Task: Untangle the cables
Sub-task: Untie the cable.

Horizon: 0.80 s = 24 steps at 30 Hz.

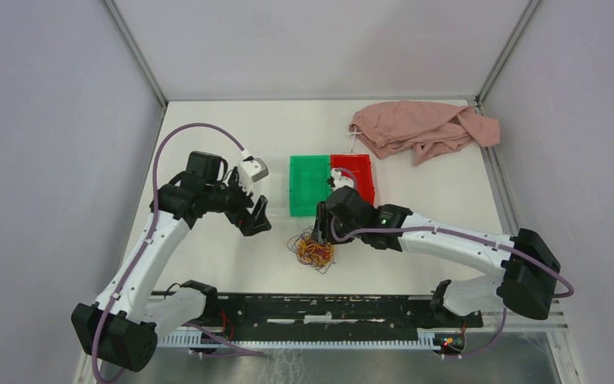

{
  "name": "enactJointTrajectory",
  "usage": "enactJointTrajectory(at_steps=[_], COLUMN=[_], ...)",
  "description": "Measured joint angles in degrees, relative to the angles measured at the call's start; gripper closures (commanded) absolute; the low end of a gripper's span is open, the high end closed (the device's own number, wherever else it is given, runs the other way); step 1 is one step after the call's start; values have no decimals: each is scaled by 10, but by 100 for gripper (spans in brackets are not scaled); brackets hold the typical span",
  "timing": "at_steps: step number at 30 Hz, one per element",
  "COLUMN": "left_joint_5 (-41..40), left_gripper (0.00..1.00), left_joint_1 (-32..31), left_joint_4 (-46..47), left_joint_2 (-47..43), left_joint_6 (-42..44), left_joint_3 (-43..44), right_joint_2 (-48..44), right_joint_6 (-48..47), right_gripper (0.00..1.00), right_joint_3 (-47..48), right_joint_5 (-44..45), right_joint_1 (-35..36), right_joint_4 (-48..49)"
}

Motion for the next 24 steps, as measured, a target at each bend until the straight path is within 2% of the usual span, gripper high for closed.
enactJointTrajectory(at_steps=[6, 10, 15, 19, 24], left_joint_5=[-1, -2, -11, -14, -14], left_gripper=[1, 2, 2, 2, 2], left_joint_1=[0, 0, 0, 0, 0], left_joint_4=[0, 0, 0, 0, 0], left_joint_2=[0, 1, 1, -3, -6], left_joint_6=[4, 5, 11, 17, 18], left_joint_3=[0, 0, -1, -2, -3], right_joint_2=[14, 66, 140, 181, 190], right_joint_6=[-35, -42, -57, -71, -79], right_gripper=[51, 54, 63, 77, 95], right_joint_3=[41, 64, 91, 113, 119], right_joint_5=[22, 21, 23, 24, 25], right_joint_1=[-18, -18, -18, -18, -18], right_joint_4=[-53, -54, -61, -63, -62])
